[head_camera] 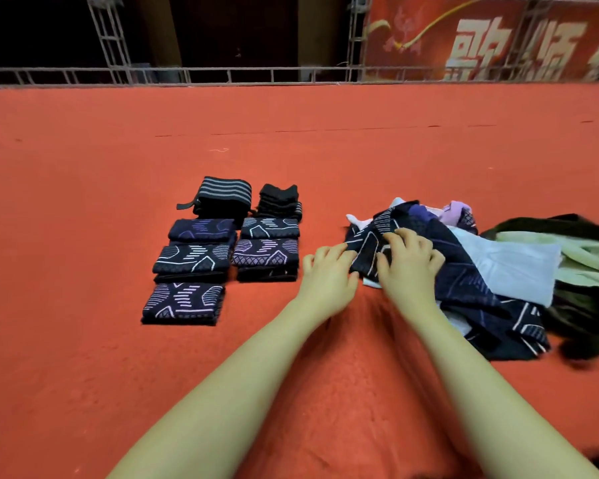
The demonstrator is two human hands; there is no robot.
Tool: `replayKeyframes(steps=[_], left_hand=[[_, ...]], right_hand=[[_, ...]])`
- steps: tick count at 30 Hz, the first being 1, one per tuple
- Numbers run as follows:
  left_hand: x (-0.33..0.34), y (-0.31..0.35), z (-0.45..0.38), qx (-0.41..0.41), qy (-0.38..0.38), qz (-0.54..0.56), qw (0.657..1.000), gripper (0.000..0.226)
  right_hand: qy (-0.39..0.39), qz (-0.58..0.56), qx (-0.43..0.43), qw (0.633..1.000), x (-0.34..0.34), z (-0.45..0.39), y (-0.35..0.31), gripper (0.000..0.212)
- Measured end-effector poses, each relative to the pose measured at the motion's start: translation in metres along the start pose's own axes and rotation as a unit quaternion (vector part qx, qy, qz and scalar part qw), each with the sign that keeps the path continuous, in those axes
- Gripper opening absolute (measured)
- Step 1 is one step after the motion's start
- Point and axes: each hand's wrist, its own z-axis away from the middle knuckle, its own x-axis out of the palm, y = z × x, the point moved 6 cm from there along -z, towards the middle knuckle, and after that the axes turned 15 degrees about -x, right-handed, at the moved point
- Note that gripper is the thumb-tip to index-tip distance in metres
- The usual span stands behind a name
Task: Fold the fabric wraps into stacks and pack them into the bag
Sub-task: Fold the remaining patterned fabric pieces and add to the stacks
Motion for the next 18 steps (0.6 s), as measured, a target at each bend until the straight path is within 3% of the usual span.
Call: replayKeyframes(steps=[5, 9, 10, 14, 18], left_hand=[[0.043, 0.007, -0.027, -0.012, -0.052, -0.034, 0.998, 0.051], [0.074, 0.005, -0.029, -0.025, -0.076, -0.018, 0.997, 0.064], [0.077, 0.005, -0.030, -0.027, -0.061, -0.001, 0.998, 0.065], [0.070, 0.002, -0.027, -0.023, 0.024, 0.098, 0.995, 0.067], [0.053, 0.000, -0.009, 0.024, 0.112, 0.153, 0.982, 0.064]], right_hand=[[-0.045, 0.103, -0.022, 0.993, 0.025, -0.008, 0.029, 0.045], [0.022, 0.085, -0.056, 0.995, 0.033, -0.007, 0.031, 0.023], [0.047, 0.063, -0.060, 0.995, 0.031, -0.006, 0.030, 0.017], [0.115, -0.065, -0.029, 0.991, 0.022, 0.002, 0.020, 0.025], [0.153, -0.139, 0.014, 0.978, 0.012, 0.011, 0.004, 0.023]])
